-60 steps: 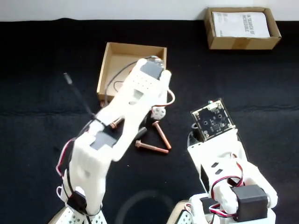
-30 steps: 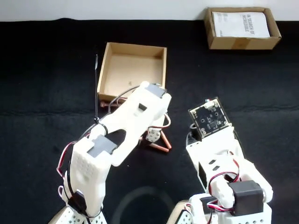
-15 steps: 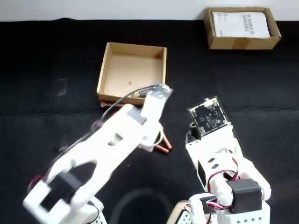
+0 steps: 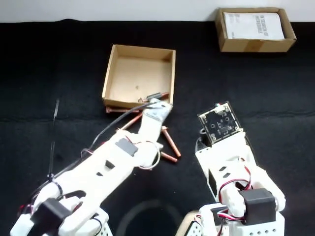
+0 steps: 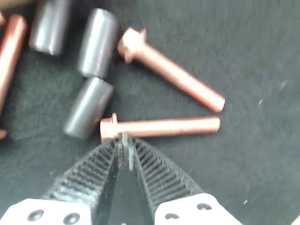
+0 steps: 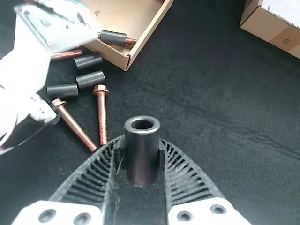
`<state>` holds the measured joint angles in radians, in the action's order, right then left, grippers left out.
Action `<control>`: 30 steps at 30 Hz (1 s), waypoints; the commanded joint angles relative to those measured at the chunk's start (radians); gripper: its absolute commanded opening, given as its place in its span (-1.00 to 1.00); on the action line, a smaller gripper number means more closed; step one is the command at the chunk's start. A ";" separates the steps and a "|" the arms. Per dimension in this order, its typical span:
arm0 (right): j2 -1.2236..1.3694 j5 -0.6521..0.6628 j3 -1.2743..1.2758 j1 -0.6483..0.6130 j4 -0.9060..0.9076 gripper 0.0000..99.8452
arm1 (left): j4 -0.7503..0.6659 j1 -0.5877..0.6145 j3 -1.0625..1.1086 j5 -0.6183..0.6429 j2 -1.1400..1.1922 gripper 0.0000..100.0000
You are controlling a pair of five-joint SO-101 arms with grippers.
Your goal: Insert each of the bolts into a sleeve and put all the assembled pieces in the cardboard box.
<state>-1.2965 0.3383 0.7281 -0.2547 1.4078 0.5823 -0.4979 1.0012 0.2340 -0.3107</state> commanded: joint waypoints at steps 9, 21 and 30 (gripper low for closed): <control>0.001 -0.003 -0.002 0.005 -0.013 -0.98 | 0.442 0.050 -0.503 0.199 0.312 -0.98; 0.076 0.000 -0.010 0.005 -0.050 -0.98 | 0.836 0.027 -0.935 0.368 0.323 -0.98; 0.116 -0.005 -0.012 -0.039 -0.065 -0.98 | 0.996 0.097 -1.050 0.718 0.476 -0.98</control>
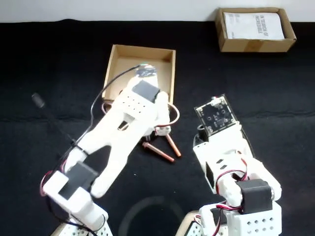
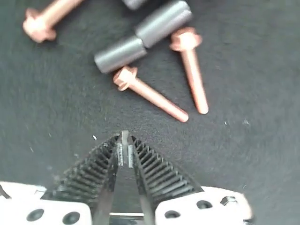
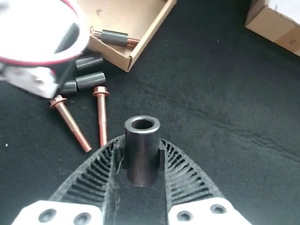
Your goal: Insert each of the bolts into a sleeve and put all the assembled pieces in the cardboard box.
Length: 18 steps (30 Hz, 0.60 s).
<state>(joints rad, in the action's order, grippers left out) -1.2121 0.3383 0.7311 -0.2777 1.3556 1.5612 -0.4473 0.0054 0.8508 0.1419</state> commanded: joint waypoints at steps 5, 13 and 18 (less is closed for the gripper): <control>0.085 -0.006 -0.044 -0.016 -0.013 -0.98 | 0.023 0.021 -0.065 0.302 0.067 -0.91; 0.122 -0.031 -0.084 -0.016 -0.018 -0.98 | -0.055 -0.110 0.042 0.313 0.070 -0.39; 0.119 -0.029 -0.084 -0.016 -0.015 -0.98 | -0.110 -0.056 0.143 0.311 0.070 -0.57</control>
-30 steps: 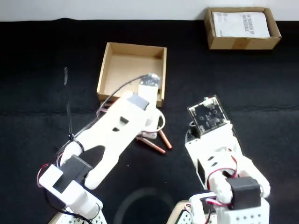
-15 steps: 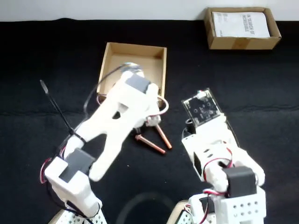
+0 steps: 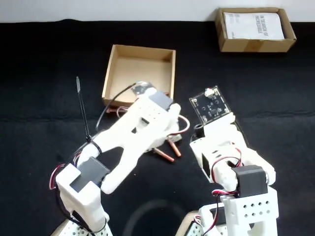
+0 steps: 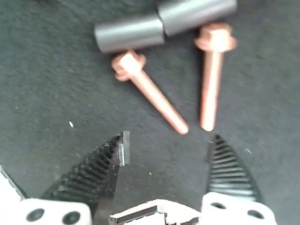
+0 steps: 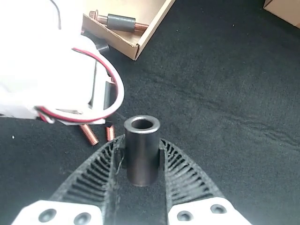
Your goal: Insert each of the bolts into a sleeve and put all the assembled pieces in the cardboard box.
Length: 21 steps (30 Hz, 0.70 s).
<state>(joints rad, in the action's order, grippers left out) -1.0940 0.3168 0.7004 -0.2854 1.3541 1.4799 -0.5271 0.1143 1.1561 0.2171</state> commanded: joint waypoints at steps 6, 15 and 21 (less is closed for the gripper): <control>-0.002 -0.006 -0.045 -0.008 -0.018 -0.98 | -0.106 0.062 0.090 0.003 -0.005 -0.61; 0.001 -0.005 -0.045 -0.008 -0.021 -0.98 | -0.161 0.064 0.114 0.002 0.068 -0.62; -0.002 -0.005 -0.044 -0.005 -0.016 -0.98 | -0.153 0.071 0.059 0.005 0.185 -0.62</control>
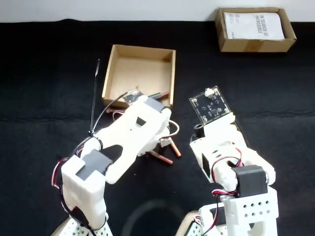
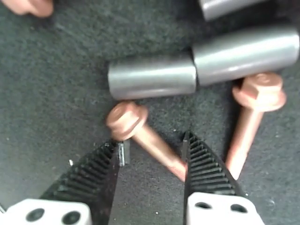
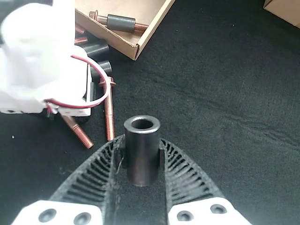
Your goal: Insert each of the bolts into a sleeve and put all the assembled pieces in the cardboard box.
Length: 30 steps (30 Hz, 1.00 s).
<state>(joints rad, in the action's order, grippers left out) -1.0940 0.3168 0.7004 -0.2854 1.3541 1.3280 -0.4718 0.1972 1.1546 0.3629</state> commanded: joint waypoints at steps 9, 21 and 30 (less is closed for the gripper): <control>0.002 -0.005 -0.044 -0.004 -0.018 -0.98 | 0.000 0.096 -0.064 0.002 0.067 -0.98; 0.004 0.046 0.053 -0.004 -0.073 -0.98 | 0.044 0.139 -0.120 -0.155 0.058 -0.98; -0.015 0.040 0.108 -0.008 -0.031 -0.98 | 0.356 0.139 -0.484 -0.407 0.056 -0.98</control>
<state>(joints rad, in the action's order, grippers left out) -1.0940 0.3537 0.8155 -0.2854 1.3080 1.5858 -0.3414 -0.1419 0.7894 0.4365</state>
